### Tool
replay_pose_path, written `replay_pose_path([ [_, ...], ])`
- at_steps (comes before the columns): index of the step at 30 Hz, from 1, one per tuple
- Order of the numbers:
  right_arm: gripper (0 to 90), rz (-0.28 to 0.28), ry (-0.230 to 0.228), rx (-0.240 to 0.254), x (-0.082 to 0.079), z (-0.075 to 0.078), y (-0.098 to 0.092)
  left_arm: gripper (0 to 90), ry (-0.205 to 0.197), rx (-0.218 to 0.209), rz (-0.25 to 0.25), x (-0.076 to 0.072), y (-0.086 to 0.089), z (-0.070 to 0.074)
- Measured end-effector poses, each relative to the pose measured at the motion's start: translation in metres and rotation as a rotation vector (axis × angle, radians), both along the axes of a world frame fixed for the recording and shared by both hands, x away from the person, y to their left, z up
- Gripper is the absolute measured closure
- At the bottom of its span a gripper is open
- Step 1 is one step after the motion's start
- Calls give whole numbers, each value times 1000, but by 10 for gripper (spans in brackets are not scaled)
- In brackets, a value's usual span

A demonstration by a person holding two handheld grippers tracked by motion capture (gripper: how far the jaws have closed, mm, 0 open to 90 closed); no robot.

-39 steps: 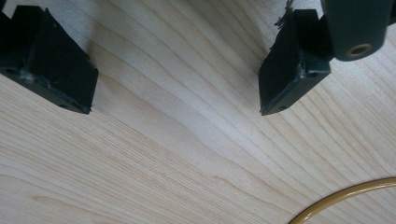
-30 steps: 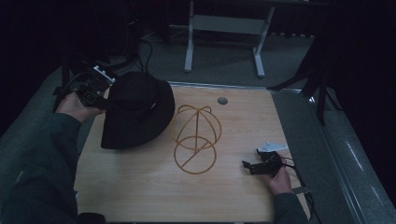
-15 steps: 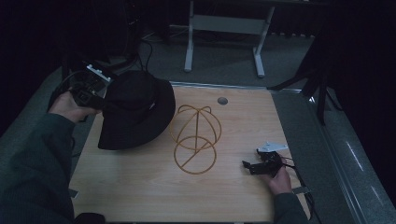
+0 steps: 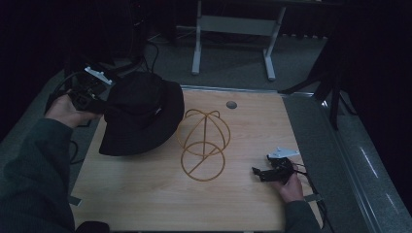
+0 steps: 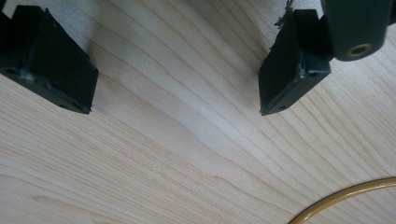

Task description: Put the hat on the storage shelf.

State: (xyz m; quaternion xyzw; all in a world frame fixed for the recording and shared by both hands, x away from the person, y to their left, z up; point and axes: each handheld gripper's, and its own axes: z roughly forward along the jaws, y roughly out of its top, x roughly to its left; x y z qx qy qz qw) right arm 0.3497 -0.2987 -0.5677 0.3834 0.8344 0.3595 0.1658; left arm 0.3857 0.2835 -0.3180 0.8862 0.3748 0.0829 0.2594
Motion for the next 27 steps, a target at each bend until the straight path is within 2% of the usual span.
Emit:
replay_pose_path([
  [15,119,0,1,-1,0,0,0,860,-29,-9,-31,-8,2,9],
  [17,119,1,1,-1,0,0,0,860,-42,-10,-36,-10,4,11],
  [27,119,1,1,-1,0,0,0,860,-52,-19,-58,-14,8,16],
])
